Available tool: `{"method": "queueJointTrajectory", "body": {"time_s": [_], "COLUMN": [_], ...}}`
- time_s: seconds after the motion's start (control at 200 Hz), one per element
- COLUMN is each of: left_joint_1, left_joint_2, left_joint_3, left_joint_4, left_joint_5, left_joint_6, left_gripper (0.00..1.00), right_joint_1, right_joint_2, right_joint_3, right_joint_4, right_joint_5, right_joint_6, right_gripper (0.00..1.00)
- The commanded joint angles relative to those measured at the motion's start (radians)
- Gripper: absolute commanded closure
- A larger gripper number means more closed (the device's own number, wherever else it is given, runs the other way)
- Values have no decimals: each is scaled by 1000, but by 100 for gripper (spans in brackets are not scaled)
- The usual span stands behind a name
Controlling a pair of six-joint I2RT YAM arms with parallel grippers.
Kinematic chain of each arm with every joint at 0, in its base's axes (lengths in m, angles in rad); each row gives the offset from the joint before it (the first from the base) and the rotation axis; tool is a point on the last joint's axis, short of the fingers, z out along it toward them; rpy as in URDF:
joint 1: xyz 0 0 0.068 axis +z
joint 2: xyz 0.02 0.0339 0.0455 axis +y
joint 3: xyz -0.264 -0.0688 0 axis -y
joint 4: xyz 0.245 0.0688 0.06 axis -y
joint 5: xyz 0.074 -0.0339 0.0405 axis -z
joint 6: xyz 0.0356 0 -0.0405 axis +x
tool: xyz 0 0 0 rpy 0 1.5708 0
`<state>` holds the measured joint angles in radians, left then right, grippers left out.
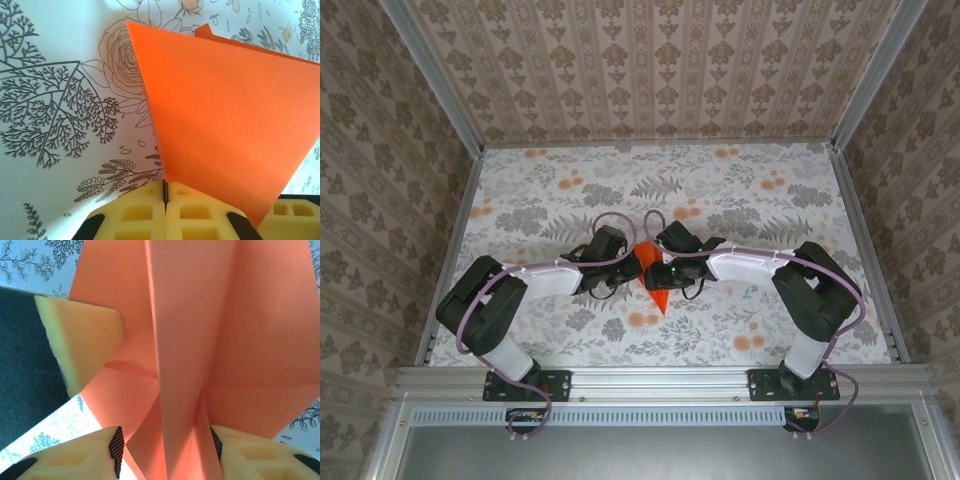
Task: Fold a paper plane with a square sheet of paper (pick it up from the middle)
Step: Move the paper plane to the top-center of the table.
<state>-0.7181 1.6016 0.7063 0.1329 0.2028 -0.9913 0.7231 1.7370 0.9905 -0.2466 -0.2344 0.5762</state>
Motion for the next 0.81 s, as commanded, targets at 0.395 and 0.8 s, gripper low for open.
{"method": "queueJointTrajectory", "body": {"time_s": [0.395,0.8], "left_joint_1": [102,220], "left_joint_2": [-182,-312], "left_joint_3": [-20,-37], "left_joint_4": [-164,-418], "left_joint_5": [-18,-114], "left_joint_6": [57,127], "left_gripper": [34,7], "right_joint_1": [25,66], "right_joint_2": [56,139], "right_joint_3": [114,205], "right_joint_4": [-182,-265], "right_joint_5": [163,237], "right_joint_6": [-13,19], "right_gripper": [78,75]}}
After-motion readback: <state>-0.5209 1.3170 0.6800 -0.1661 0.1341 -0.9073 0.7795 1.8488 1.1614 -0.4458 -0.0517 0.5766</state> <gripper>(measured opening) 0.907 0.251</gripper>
